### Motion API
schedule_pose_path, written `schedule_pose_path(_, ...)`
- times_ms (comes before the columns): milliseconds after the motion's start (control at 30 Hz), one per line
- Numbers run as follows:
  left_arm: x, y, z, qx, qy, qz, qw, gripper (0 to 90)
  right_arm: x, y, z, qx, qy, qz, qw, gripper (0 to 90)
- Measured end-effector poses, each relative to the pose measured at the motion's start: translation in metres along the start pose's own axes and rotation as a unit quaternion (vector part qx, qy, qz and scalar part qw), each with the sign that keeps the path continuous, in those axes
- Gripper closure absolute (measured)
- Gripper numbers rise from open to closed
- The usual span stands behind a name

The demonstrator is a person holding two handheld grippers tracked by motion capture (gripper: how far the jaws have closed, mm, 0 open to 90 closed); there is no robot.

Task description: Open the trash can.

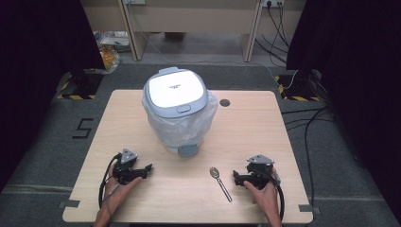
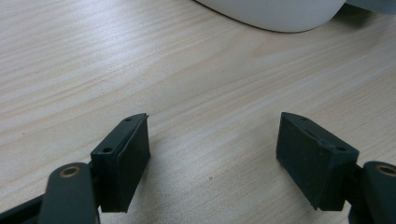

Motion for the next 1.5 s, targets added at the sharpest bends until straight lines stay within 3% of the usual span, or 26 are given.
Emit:
schedule_pose_path(567,0.0,0.001,-0.001,0.005,0.003,-0.003,1.0,23.6,-0.001,-0.001,-0.002,-0.004,0.001,-0.001,1.0,0.4)
schedule_pose_path(633,-0.001,0.0,-0.007,0.027,0.013,-0.017,0.9994,22.3,-0.001,-0.001,-0.002,-0.005,0.001,-0.001,1.0,0.4)
schedule_pose_path(733,-0.004,-0.002,-0.015,0.04,0.003,-0.015,0.9991,20.3,-0.001,-0.001,-0.002,-0.006,0.001,0.0,1.0,0.5)
schedule_pose_path(833,-0.006,-0.003,-0.02,0.056,0.005,-0.024,0.9981,19.3,-0.001,-0.001,-0.002,-0.006,0.001,0.0,1.0,0.4)
schedule_pose_path(933,-0.01,-0.008,-0.034,0.094,0.004,-0.028,0.9951,16.8,-0.001,-0.001,-0.003,-0.005,0.002,-0.001,1.0,0.4)
schedule_pose_path(967,-0.01,-0.008,-0.034,0.094,0.004,-0.028,0.9951,15.8,-0.001,-0.001,-0.003,-0.005,0.002,-0.001,1.0,0.4)
schedule_pose_path(1000,-0.013,-0.011,-0.042,0.117,0.005,-0.033,0.9926,15.5,-0.001,-0.001,-0.003,-0.006,0.003,0.0,1.0,0.5)
schedule_pose_path(1067,-0.016,-0.013,-0.049,0.131,0.002,-0.037,0.9907,15.0,-0.001,-0.001,-0.003,-0.005,0.003,0.0,1.0,0.5)
schedule_pose_path(1200,-0.024,-0.018,-0.057,0.158,-0.002,-0.045,0.9865,15.0,-0.001,-0.001,-0.003,-0.005,0.003,0.0,1.0,0.4)
schedule_pose_path(1233,-0.024,-0.018,-0.057,0.158,-0.002,-0.045,0.9865,15.0,-0.001,-0.001,-0.003,-0.006,0.003,0.0,1.0,0.5)
schedule_pose_path(1267,-0.028,-0.02,-0.062,0.168,-0.006,-0.05,0.9844,15.0,-0.001,-0.001,-0.003,-0.005,0.003,0.0,1.0,0.4)
schedule_pose_path(1433,-0.038,-0.028,-0.073,0.182,-0.027,-0.046,0.9819,16.4,-0.001,-0.001,-0.003,-0.005,0.003,0.0,1.0,0.4)
schedule_pose_path(1500,-0.042,-0.033,-0.078,0.194,-0.029,-0.051,0.9792,16.7,-0.001,-0.001,-0.003,-0.005,0.003,0.0,1.0,0.4)
Point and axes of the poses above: each handheld gripper's, and its own axes: y roughly backward along the jaws, x roughly out of its underside, z roughly to its left, the point moved 1 cm from there along -y, roughly forward along the jaws, and after that the axes turned 10 degrees about x, right-handed, at the moved point
